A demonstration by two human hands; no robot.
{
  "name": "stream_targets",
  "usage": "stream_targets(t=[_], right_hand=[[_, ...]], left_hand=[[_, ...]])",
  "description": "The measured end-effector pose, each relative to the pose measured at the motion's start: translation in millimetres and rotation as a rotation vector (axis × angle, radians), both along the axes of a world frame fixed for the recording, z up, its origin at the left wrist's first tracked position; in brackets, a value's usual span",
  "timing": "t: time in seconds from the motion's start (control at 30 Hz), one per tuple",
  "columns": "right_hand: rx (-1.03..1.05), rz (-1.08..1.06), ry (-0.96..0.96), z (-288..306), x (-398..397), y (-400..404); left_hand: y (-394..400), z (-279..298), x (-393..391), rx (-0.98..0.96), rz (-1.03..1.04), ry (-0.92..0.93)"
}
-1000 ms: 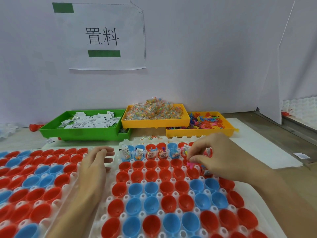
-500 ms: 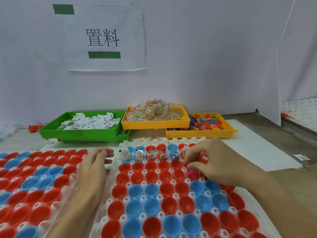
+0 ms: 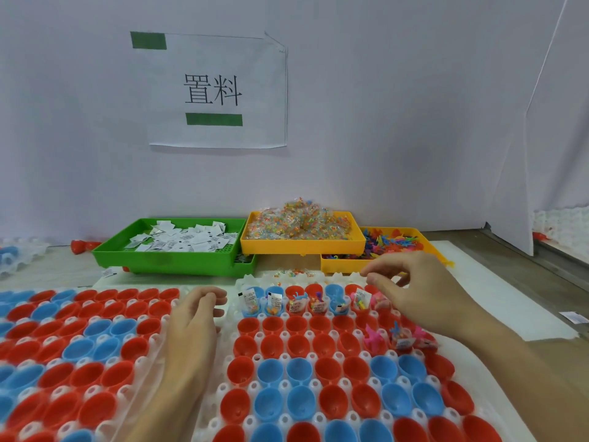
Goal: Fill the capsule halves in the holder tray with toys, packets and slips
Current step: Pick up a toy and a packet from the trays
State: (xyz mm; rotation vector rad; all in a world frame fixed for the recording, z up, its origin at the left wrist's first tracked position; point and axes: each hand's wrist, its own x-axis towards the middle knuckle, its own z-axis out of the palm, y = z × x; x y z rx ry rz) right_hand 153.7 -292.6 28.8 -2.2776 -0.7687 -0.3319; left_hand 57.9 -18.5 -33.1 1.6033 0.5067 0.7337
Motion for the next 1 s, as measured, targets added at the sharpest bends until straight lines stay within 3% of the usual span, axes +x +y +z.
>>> stream_targets(t=[0.27,0.43,0.6,1.0], right_hand=[[-0.144,-0.059,0.036,40,84,72],[-0.345,-0.131,0.108,30,133,115],[-0.404,-0.201,0.217,18,154,129],[0.015,-0.174,0.311,15,149,107]], left_hand=[[-1,2,-1,-0.036,0.004,0.0],[-2,4,0,-0.043,0.027,-0.016],[-1,3,1,-0.053,0.029,-0.021],[-2,3,0,-0.056,0.012,-0.021]])
